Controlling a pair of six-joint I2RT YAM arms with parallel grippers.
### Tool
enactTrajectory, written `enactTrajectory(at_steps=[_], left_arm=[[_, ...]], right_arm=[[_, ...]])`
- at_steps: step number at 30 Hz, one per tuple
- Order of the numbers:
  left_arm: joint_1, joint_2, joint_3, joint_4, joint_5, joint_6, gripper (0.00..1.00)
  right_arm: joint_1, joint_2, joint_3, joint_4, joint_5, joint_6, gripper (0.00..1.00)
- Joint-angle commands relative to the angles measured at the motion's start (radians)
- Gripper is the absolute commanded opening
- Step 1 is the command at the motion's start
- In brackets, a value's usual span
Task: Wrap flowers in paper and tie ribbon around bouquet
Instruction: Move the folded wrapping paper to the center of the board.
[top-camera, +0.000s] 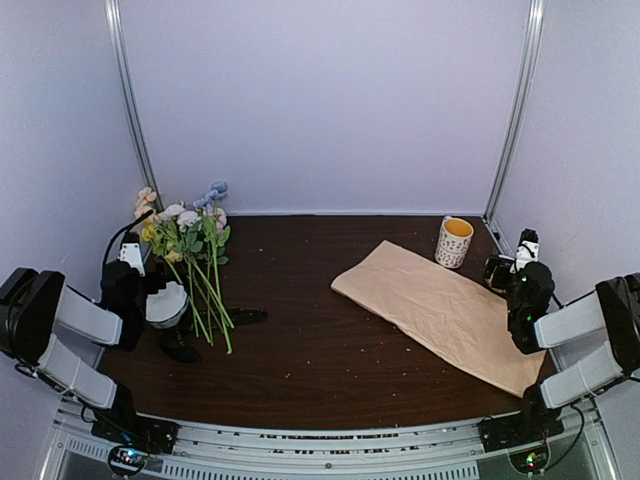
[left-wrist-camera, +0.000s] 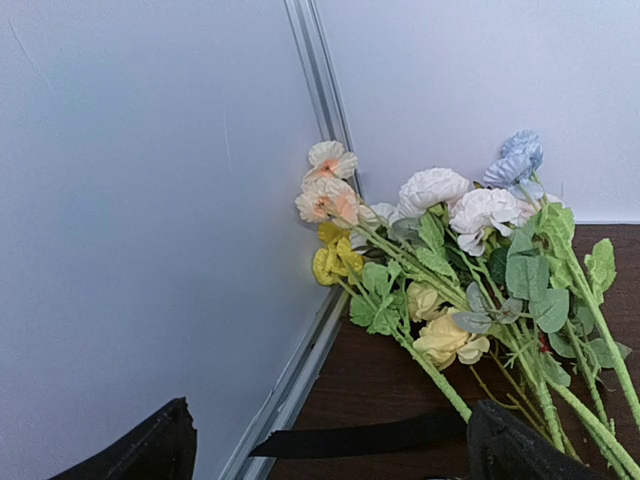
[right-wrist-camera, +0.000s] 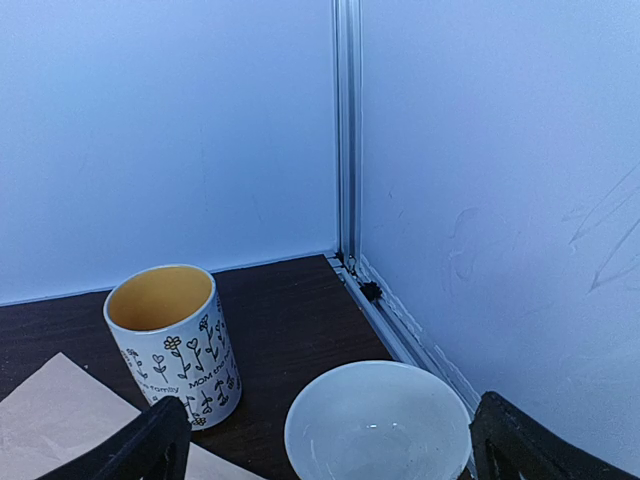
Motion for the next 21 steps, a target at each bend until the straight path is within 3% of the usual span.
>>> enactTrajectory(at_steps=[1, 15, 18, 19, 21], left_arm=[[-0.002, 0.007, 0.018, 0.029, -0.007, -0.008, 0.98], [-0.002, 0.001, 0.015, 0.038, -0.006, -0.001, 0.98], [-0.007, -0.075, 0.027, -0.062, 0.028, 0.019, 0.98], [-0.011, -0.115, 0.064, -0.153, 0.027, 0.022, 0.98], [-0.011, -0.173, 0.162, -0.345, 0.007, 0.015, 0.98]], right_arm=[[-0.002, 0.003, -0.003, 0.023, 0.002, -0.002, 1.0], [-0.002, -0.018, 0.006, 0.011, -0.005, -0.001, 1.0], [-0.002, -0.154, 0.133, -0.321, -0.057, -0.017, 1.0], [-0.002, -0.19, 0.233, -0.519, -0.075, 0.021, 1.0], [-0.002, -0.213, 0.387, -0.746, -0.206, 0.063, 0.96]])
